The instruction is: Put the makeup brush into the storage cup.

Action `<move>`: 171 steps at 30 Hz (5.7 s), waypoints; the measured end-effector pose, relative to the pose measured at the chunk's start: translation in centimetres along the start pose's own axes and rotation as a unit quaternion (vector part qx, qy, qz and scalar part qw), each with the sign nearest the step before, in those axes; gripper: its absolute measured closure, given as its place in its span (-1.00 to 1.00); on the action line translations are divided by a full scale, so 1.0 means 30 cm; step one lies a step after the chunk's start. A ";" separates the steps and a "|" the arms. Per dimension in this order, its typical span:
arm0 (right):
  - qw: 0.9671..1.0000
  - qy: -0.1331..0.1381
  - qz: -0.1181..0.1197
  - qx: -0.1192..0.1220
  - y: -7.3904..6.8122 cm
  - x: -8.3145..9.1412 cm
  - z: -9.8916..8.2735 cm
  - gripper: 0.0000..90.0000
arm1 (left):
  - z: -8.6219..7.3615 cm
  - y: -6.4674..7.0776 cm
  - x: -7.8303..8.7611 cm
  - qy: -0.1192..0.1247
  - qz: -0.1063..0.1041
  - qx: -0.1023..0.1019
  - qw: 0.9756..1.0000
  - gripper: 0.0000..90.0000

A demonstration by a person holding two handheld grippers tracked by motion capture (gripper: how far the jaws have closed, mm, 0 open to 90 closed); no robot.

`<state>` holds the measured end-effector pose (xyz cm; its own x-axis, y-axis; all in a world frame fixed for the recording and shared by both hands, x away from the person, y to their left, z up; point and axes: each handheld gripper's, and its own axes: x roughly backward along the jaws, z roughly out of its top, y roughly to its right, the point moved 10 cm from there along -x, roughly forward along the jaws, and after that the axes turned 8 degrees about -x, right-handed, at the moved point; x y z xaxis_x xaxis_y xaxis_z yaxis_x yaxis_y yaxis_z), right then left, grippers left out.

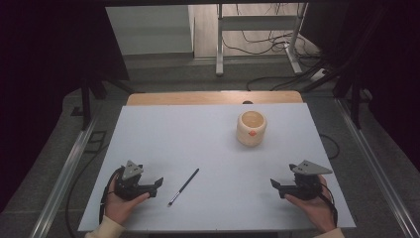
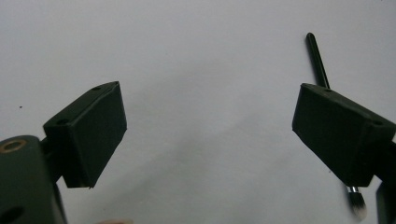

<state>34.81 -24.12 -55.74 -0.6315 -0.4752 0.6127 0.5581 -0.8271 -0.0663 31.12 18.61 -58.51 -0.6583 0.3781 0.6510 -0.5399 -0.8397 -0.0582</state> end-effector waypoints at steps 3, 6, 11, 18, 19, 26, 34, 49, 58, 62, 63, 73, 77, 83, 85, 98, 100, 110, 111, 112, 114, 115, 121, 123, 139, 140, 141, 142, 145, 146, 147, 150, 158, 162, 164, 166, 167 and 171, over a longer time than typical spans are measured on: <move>1.000 0.001 0.002 0.001 -0.002 -0.002 0.001 -0.72 | -0.003 -0.002 0.001 -0.001 0.002 0.000 1.000 -0.76; 1.000 0.000 0.001 0.003 -0.004 -0.003 0.001 -0.71 | -0.005 -0.002 0.005 -0.002 0.003 0.000 1.000 -0.76; 1.000 -0.008 0.004 0.006 -0.010 -0.016 -0.007 -0.70 | -0.002 -0.001 0.019 -0.002 0.004 0.000 1.000 -0.75; 1.000 -0.004 0.005 0.004 -0.005 -0.012 -0.007 -0.69 | 0.001 -0.010 0.022 -0.004 0.006 0.008 1.000 -0.74; 1.000 -0.004 0.005 0.004 -0.005 -0.012 -0.007 -0.69 | 0.001 -0.010 0.022 -0.004 0.006 0.008 1.000 -0.74; 1.000 -0.006 0.012 0.004 -0.008 -0.017 -0.012 -0.68 | 0.006 -0.015 0.034 -0.005 0.010 0.008 1.000 -0.73; 1.000 -0.009 0.011 0.004 -0.011 -0.022 -0.015 -0.67 | 0.012 -0.007 0.045 -0.003 0.006 0.008 1.000 -0.72; 1.000 -0.012 0.004 0.008 -0.011 -0.021 -0.021 -0.67 | 0.044 0.037 0.066 -0.014 -0.011 0.015 1.000 -0.69; 1.000 -0.016 0.006 0.006 -0.015 -0.026 -0.023 -0.66 | 0.082 0.089 0.074 -0.012 -0.031 0.015 0.999 -0.61; 1.000 -0.016 0.007 0.006 -0.017 -0.024 -0.023 -0.66 | 0.104 0.114 0.076 -0.018 -0.034 0.010 0.999 -0.62; 1.000 -0.016 0.007 0.006 -0.017 -0.024 -0.023 -0.66 | 0.104 0.114 0.076 -0.018 -0.034 0.010 0.999 -0.63; 1.000 -0.012 0.011 0.000 -0.011 -0.020 -0.021 -0.66 | 0.131 0.153 0.042 -0.032 -0.051 0.022 0.998 -0.68; 1.000 -0.012 0.016 -0.002 -0.017 -0.022 -0.021 -0.66 | 0.141 0.167 0.030 -0.039 -0.058 0.026 0.997 -0.70; 1.000 -0.013 0.015 -0.002 -0.015 -0.022 -0.022 -0.66 | 0.152 0.191 -0.011 -0.058 -0.072 0.030 0.995 -0.71; 1.000 -0.013 0.014 0.000 -0.015 -0.021 -0.021 -0.66 | 0.152 0.199 -0.021 -0.064 -0.075 0.029 0.995 -0.71; 1.000 -0.014 0.010 0.008 -0.016 -0.022 -0.022 -0.66 | 0.114 0.222 -0.046 -0.103 -0.087 0.030 0.990 -0.71; 1.000 -0.016 0.009 0.007 -0.015 -0.023 -0.024 -0.66 | 0.098 0.232 -0.055 -0.117 -0.093 0.025 0.988 -0.70; 1.000 -0.015 0.007 0.009 -0.014 -0.022 -0.023 -0.66 | 0.062 0.250 -0.082 -0.149 -0.103 0.016 0.983 -0.69; 1.000 -0.015 0.007 0.009 -0.014 -0.022 -0.024 -0.66 | 0.054 0.252 -0.088 -0.156 -0.105 0.013 0.982 -0.69; 1.000 -0.015 0.007 0.009 -0.014 -0.022 -0.024 -0.66 | 0.054 0.252 -0.088 -0.156 -0.105 0.013 0.982 -0.69; 1.000 -0.016 0.007 0.009 -0.013 -0.022 -0.024 -0.66 | 0.045 0.255 -0.094 -0.163 -0.106 0.012 0.981 -0.68; 1.000 -0.017 0.006 0.008 -0.012 -0.023 -0.025 -0.66 | 0.038 0.259 -0.101 -0.169 -0.105 0.011 0.980 -0.68; 1.000 -0.016 0.006 0.009 -0.012 -0.022 -0.024 -0.66 | 0.018 0.270 -0.112 -0.187 -0.106 0.004 0.977 -0.67; 1.000 -0.015 0.005 0.009 -0.012 -0.022 -0.024 -0.66 | 0.013 0.271 -0.114 -0.192 -0.103 0.000 0.976 -0.64; 1.000 -0.017 0.001 0.005 -0.008 -0.021 -0.024 -0.66 | 0.009 0.284 -0.109 -0.208 -0.086 -0.063 0.972 -0.03; 1.000 -0.016 0.001 0.005 -0.007 -0.020 -0.023 -0.66 | 0.010 0.285 -0.108 -0.210 -0.088 -0.065 0.972 0.01; 1.000 -0.016 0.001 0.005 -0.007 -0.020 -0.023 -0.66 | 0.010 0.287 -0.107 -0.212 -0.090 -0.066 0.971 0.01; 1.000 -0.016 0.001 0.005 -0.007 -0.020 -0.023 -0.66 | 0.012 0.287 -0.107 -0.215 -0.090 -0.067 0.970 0.04; 1.000 -0.018 0.001 0.004 -0.007 -0.021 -0.024 -0.66 | 0.017 0.292 -0.106 -0.228 -0.096 -0.073 0.966 0.17; 1.000 -0.018 0.000 0.004 -0.006 -0.021 -0.024 -0.66 | 0.018 0.294 -0.105 -0.234 -0.098 -0.076 0.964 0.27; 1.000 -0.018 0.000 0.004 -0.006 -0.021 -0.024 -0.66 | 0.021 0.299 -0.106 -0.237 -0.099 -0.075 0.964 0.27; 1.000 -0.018 -0.001 0.002 -0.006 -0.021 -0.024 -0.66 | 0.026 0.303 -0.108 -0.250 -0.104 -0.074 0.960 0.40; 1.000 -0.020 -0.001 0.002 -0.005 -0.022 -0.026 -0.65 | 0.032 0.279 -0.111 -0.270 -0.116 -0.071 0.953 0.68; 1.000 -0.022 -0.002 -0.004 -0.001 -0.022 -0.028 -0.65 | 0.033 0.273 -0.113 -0.272 -0.115 -0.071 0.953 0.81; 1.000 -0.022 -0.003 -0.005 0.001 -0.022 -0.029 -0.65 | 0.034 0.272 -0.114 -0.272 -0.114 -0.072 0.953 0.84; 1.000 -0.023 -0.005 -0.006 0.003 -0.023 -0.030 -0.65 | 0.034 0.273 -0.114 -0.273 -0.113 -0.074 0.953 0.86; 1.000 -0.023 -0.005 -0.006 0.003 -0.023 -0.030 -0.65 | 0.034 0.273 -0.114 -0.273 -0.113 -0.074 0.953 0.86; 1.000 -0.024 -0.006 -0.007 0.007 -0.023 -0.030 -0.65 | 0.034 0.274 -0.113 -0.271 -0.112 -0.074 0.953 0.86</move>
<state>34.87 -24.23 -56.90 -0.6119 -0.4508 0.6499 0.5429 -0.8370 -0.0694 29.45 10.01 -60.43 -0.1719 0.2503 0.9528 -0.7290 -0.6829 0.0479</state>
